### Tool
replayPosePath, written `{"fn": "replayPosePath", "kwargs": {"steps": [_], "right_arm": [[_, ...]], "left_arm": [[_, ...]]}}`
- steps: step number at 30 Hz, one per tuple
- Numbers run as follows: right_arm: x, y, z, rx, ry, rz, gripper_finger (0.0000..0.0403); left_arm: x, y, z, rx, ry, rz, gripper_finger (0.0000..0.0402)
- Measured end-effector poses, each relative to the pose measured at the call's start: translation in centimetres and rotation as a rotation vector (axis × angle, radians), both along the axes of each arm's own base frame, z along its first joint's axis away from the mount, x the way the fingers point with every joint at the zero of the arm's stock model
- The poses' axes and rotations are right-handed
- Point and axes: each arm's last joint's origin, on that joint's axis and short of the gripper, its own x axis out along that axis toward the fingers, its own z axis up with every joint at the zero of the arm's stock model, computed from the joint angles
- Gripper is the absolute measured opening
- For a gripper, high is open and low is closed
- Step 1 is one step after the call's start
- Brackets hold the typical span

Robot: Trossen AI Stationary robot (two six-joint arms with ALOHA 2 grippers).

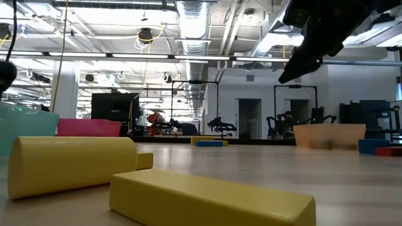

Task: Sort blocks
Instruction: Put the red block into the red bin

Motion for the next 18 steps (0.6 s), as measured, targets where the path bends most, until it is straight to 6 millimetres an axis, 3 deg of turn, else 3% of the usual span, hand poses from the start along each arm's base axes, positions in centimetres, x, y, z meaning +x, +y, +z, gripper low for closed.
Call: {"fn": "replayPosePath", "kwargs": {"steps": [7,15,18], "right_arm": [[0.2,0.0,0.2,0.004,-0.029,0.001,0.0255],[0.2,0.3,0.3,0.007,-0.040,0.010,0.0255],[0.2,0.7,0.4,0.009,-0.051,0.026,0.0255]], "left_arm": [[1.5,-1.6,-0.8,0.160,0.082,-0.059,0.0207],[2.1,-1.3,-0.5,0.130,0.095,-0.019,0.0129],[2.4,-1.0,-0.1,0.112,0.075,-0.007,0.0121]]}}
